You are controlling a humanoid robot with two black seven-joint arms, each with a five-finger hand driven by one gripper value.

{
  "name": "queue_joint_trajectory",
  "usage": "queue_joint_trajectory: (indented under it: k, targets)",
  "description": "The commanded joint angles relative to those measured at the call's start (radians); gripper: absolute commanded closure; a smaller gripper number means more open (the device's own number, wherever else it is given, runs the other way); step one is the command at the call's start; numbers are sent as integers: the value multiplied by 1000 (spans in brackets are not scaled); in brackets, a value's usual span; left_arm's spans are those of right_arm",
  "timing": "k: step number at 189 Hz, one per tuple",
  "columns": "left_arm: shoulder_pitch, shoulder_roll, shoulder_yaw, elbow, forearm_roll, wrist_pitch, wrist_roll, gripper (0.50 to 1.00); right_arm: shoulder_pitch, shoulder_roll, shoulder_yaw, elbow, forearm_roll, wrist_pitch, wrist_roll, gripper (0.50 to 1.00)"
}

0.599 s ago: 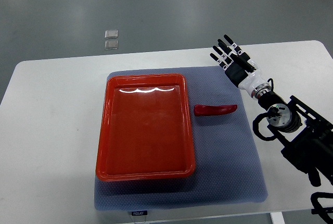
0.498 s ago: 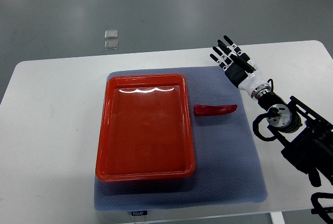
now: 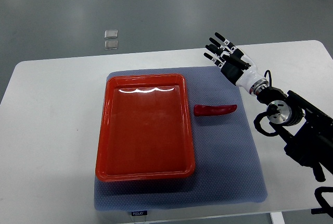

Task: Place red pepper on red tray
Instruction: 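Move the right hand down toward the red pepper beside the tray, then close the right hand fingers around the red pepper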

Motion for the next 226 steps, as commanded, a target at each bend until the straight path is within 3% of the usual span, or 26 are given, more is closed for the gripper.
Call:
queue_joint_trajectory:
  k: [1,11,12,14,38,69,79,80,97,163,195,213,215,226]
  targets:
    - [0,0,0,0,0,-1,1,500,65,-87,-112,29,-218,36,-7,591]
    - [0,0,0,0,0,-1,0,500,73,-95,-124,38,-238,41,-10,591]
    - [0,0,0,-1,2,-1,1,500,106,-155,-204,91,-331,57,-33,593]
    - [0,0,1,0,0,-1,0,500,114,-173,-225,107,-348,61,-39,591]
    - [0,0,3,-1,2,-1,0,500,220,-320,-457,263,-456,65,-59,593]
    - [-2,0,3,-1,2,-1,0,500,225,-383,-577,378,-571,35,-58,593]
    - [-2,0,3,-1,2,-1,0,500,225,-383,-577,378,-571,35,-58,593]
    - [-2,0,2,0,2,-1,1,500,198,-382,-580,387,-613,-11,-56,595]
    - [-2,0,1,0,2,-1,0,500,164,-371,-581,387,-674,-85,-50,595]
    - [-2,0,3,0,2,-1,0,500,150,-369,-603,374,-764,-157,-46,609]
    - [-2,0,1,0,2,-1,1,500,145,-366,-630,349,-787,-179,-46,666]
    - [0,0,0,0,2,-1,0,500,145,-365,-635,343,-787,-186,-46,673]
    - [0,0,0,0,2,-1,1,500,145,-363,-636,338,-787,-193,-46,701]
    - [0,0,0,0,2,-1,0,500,145,-363,-636,338,-789,-197,-47,718]
